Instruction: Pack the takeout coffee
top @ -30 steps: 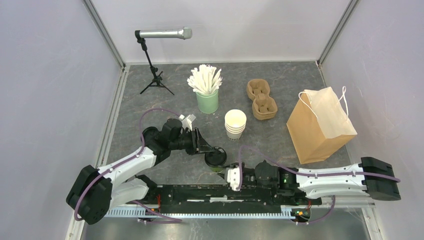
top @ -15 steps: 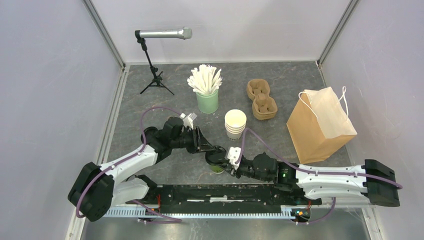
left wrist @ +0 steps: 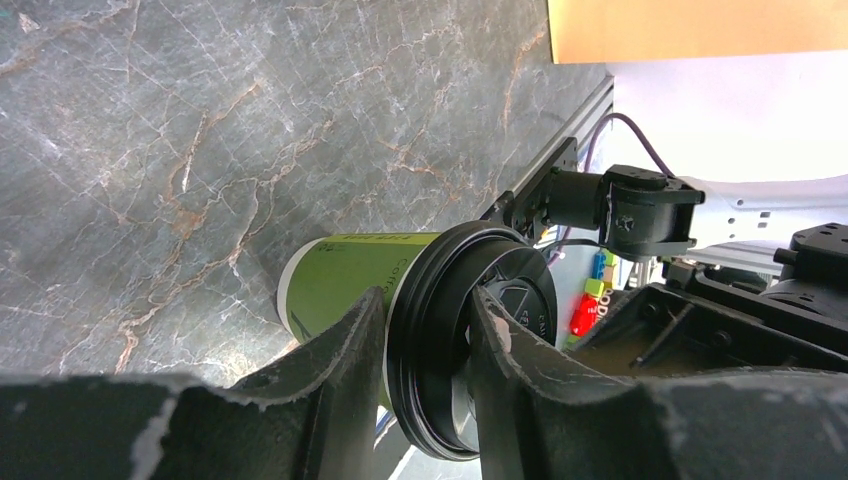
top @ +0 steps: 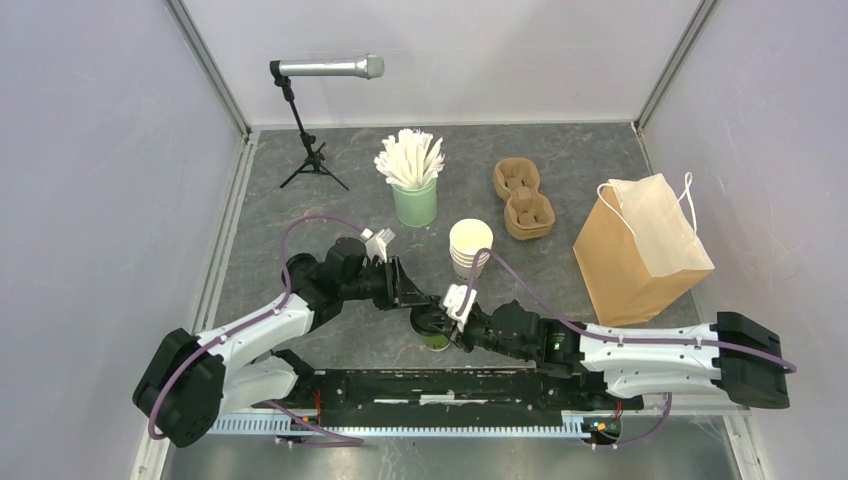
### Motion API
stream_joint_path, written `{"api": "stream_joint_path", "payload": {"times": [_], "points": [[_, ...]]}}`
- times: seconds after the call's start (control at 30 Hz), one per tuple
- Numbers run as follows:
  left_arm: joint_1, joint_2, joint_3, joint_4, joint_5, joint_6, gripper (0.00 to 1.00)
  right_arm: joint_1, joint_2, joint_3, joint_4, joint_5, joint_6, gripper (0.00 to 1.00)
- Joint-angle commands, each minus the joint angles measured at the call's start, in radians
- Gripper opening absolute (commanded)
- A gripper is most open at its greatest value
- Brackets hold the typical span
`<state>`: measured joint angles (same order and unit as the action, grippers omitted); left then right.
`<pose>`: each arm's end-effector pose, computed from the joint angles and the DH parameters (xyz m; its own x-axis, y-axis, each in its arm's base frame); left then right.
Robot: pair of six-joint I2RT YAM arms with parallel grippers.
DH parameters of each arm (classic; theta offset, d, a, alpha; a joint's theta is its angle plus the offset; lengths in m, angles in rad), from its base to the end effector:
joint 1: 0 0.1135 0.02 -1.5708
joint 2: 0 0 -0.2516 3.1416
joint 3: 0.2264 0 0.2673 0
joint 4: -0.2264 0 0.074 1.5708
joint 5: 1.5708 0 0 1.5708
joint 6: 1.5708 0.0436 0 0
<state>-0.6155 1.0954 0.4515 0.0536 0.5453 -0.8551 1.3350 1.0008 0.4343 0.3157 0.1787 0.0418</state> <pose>0.1842 -0.1580 0.1669 -0.9362 -0.1282 -0.3272 0.2118 0.5373 -0.8164 0.0658 0.2408 0.2071 -0.0962 -0.2245 -0.9697 -0.9134 0.4071 -0.0036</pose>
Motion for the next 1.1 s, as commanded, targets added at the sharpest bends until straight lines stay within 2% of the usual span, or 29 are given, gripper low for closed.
{"api": "stream_joint_path", "payload": {"times": [0.0, 0.2, 0.4, 0.5, 0.6, 0.83, 1.07], "points": [[-0.012, -0.006, -0.02, -0.007, 0.002, 0.047, 0.42, -0.008, 0.037, 0.042, -0.012, 0.06, -0.008, 0.25], [-0.016, -0.018, -0.014, -0.008, 0.013, 0.023, 0.45, -0.008, 0.039, -0.06, 0.007, 0.028, 0.068, 0.24], [-0.017, -0.125, 0.0, -0.06, 0.02, -0.055, 0.69, -0.007, 0.037, -0.153, 0.061, 0.005, 0.133, 0.23], [-0.017, -0.221, 0.007, -0.189, -0.055, -0.072, 0.79, -0.006, 0.042, -0.175, 0.082, -0.002, 0.147, 0.24], [-0.016, -0.289, -0.023, -0.233, -0.069, -0.111, 0.79, -0.007, 0.049, -0.176, 0.091, -0.002, 0.151, 0.23], [-0.021, -0.422, -0.201, -0.097, -0.01, -0.347, 0.71, -0.007, 0.061, -0.162, 0.093, 0.006, 0.145, 0.24], [-0.029, -0.51, -0.26, -0.072, -0.01, -0.441, 0.76, -0.006, 0.084, -0.154, 0.094, 0.007, 0.145, 0.24]]}}
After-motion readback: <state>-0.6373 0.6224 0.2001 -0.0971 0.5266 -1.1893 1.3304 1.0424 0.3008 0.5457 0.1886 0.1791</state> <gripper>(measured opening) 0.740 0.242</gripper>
